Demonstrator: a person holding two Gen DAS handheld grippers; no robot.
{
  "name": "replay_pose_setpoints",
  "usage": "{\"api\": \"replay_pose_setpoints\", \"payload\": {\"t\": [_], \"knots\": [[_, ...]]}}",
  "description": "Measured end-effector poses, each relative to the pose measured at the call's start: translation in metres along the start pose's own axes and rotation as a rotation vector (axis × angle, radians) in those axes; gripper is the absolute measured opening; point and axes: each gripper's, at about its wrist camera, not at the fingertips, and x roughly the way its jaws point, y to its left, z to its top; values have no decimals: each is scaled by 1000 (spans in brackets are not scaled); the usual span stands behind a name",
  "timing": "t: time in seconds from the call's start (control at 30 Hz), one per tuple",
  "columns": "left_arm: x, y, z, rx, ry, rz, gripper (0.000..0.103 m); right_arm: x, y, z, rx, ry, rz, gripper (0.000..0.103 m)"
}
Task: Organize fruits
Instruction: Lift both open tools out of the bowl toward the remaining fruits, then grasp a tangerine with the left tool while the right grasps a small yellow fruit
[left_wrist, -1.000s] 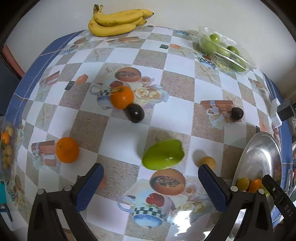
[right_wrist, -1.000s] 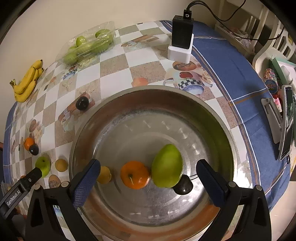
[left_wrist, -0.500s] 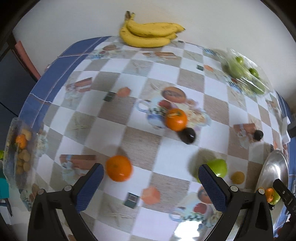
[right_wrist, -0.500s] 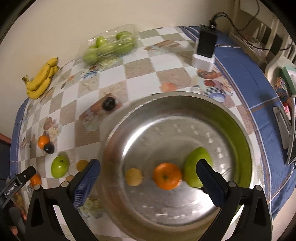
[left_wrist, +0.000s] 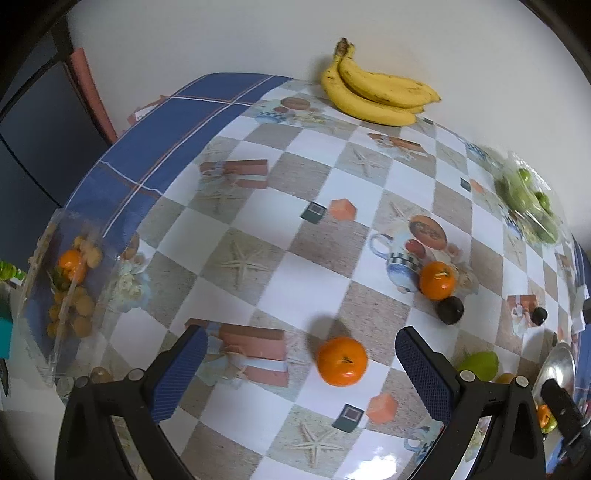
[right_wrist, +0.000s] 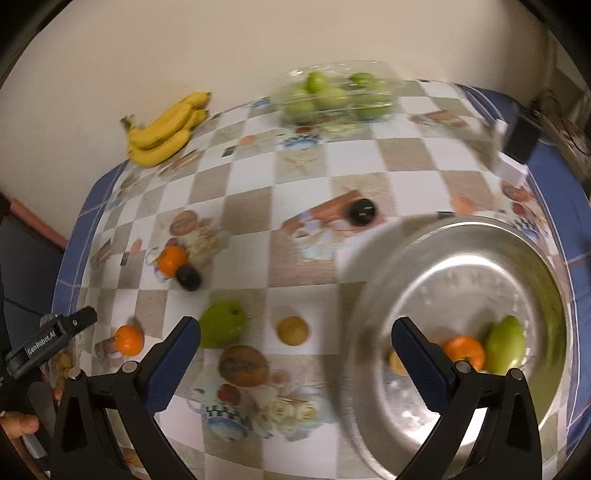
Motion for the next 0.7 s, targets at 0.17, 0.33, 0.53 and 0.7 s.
{"api": "replay_pose_setpoints", "payload": {"t": [0.17, 0.33, 0.53, 0.7], "knots": [[7, 3, -1, -11, 20, -8, 103, 11, 15, -1, -49, 33, 25, 103], [17, -4, -4, 3, 43, -24, 103, 20, 20, -2, -95, 43, 12, 103], [28, -9, -8, 10, 68, -19, 103, 31, 23, -4, -131, 47, -8, 101], [37, -13, -11, 26, 98, -19, 103, 37, 25, -4, -155, 52, -16, 69]]}}
